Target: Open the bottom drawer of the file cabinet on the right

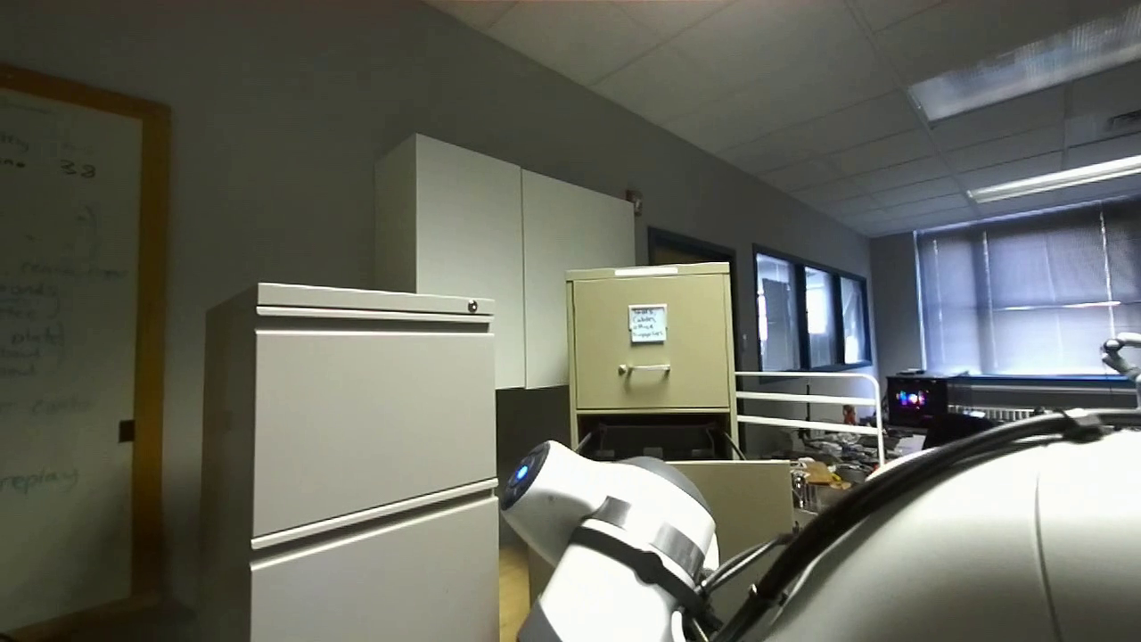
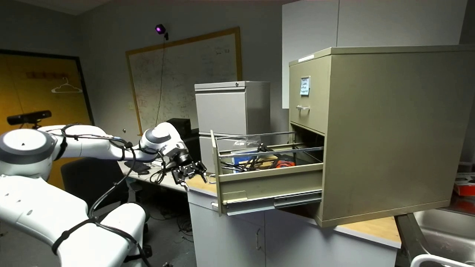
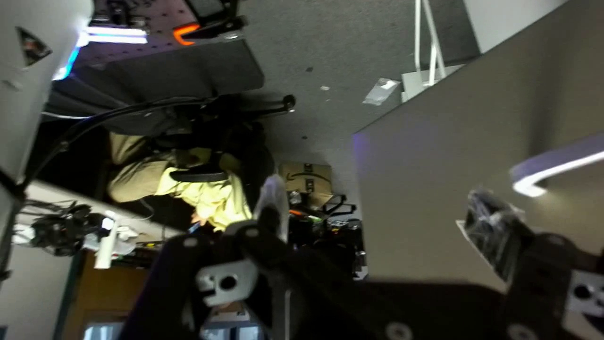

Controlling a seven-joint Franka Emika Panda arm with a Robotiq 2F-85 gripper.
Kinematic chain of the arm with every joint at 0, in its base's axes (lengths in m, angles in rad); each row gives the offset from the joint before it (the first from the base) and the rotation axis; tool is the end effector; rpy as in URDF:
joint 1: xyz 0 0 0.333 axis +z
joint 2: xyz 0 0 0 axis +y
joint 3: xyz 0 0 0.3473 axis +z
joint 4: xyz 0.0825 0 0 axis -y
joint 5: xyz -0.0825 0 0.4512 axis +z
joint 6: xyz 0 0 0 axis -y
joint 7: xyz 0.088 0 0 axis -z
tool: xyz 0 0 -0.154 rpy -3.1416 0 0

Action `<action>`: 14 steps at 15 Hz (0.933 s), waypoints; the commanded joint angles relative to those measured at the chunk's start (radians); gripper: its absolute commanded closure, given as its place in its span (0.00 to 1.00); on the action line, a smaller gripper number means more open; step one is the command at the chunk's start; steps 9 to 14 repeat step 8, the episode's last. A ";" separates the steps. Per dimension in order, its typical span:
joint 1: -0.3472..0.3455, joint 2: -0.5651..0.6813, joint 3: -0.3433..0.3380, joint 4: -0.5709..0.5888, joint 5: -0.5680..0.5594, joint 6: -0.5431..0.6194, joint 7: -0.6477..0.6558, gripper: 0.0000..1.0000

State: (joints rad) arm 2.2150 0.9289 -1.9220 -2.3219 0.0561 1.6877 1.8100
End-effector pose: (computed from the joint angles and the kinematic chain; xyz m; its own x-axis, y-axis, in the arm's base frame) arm 0.4283 0.1354 0.4048 -0.1872 -0.6620 0.7257 -0.9732 0.2256 -0.0453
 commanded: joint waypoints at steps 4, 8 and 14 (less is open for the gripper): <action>0.051 0.045 -0.010 0.144 0.022 -0.287 -0.072 0.00; 0.134 0.084 -0.039 0.136 0.013 -0.102 -0.109 0.00; 0.134 0.084 -0.039 0.136 0.013 -0.102 -0.109 0.00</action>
